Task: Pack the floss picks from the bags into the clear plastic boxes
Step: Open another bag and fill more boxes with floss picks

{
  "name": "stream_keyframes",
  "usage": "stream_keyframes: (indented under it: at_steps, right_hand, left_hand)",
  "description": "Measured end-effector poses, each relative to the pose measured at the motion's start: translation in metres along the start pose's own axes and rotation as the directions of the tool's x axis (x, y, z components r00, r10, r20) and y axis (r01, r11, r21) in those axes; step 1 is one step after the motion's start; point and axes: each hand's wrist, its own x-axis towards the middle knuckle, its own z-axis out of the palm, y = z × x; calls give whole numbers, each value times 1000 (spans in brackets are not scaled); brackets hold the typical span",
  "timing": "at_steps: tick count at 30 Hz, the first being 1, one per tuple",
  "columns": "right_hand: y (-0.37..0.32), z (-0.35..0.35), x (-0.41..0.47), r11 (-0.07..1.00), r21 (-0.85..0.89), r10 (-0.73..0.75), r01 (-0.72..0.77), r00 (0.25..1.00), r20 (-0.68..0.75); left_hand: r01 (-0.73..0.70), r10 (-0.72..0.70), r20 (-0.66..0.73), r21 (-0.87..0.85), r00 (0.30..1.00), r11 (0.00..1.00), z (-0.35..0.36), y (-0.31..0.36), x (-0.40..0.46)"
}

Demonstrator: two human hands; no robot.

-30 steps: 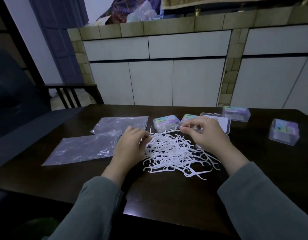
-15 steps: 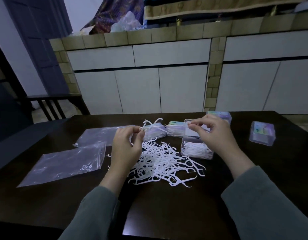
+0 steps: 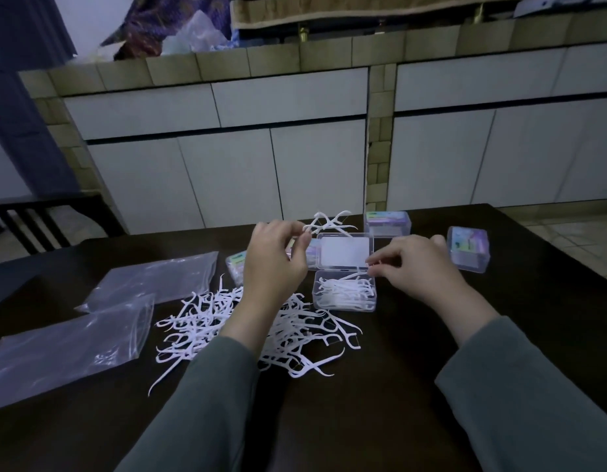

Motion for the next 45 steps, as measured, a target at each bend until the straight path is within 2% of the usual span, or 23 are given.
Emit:
stream_keyframes:
  at_steps: [3,8,14,17,23,28,31,33,36,40,45]
  right_hand:
    - [-2,3,-2,998,52,35,-38,998,48]
    - [-16,8,-2,995,62,-70,75,994,-80]
    - [-31,22,-4,990,51,-131,132,991,-17]
    - [-19,17,-2,993,75,-85,88,996,-33]
    - [1,7,-8,1000,-14,22,-19,957,288]
    - [3,1,-12,994,94,17,-55,931,364]
    - [5,3,-12,986,137,35,-90,931,364]
    - [8,7,-10,984,147,40,-99,933,358]
    - [9,10,-8,985,145,33,-90,934,355]
    - [9,11,-8,987,135,34,-87,935,352]
    - [10,11,-8,985,148,30,-88,934,355]
  left_hand:
    - [-1,1,23,4,1000,1000,8,-3,0]
    - [40,-42,78,34,996,999,12,-8,-5]
    - [88,-96,126,66,987,994,5,-13,-7]
    - [92,-104,178,75,978,993,4,-16,-8]
    - [-180,93,302,274,949,945,12,-5,-9]
    - [-311,104,495,357,863,881,26,10,-12]
    - [-217,34,521,294,853,931,22,9,-10]
    - [-118,-10,494,226,869,967,15,4,-9]
    - [-51,-28,474,152,880,987,6,-8,-7]
    - [-65,-21,526,144,850,987,9,-9,-9]
    - [-146,-24,528,276,849,950,14,-3,-5]
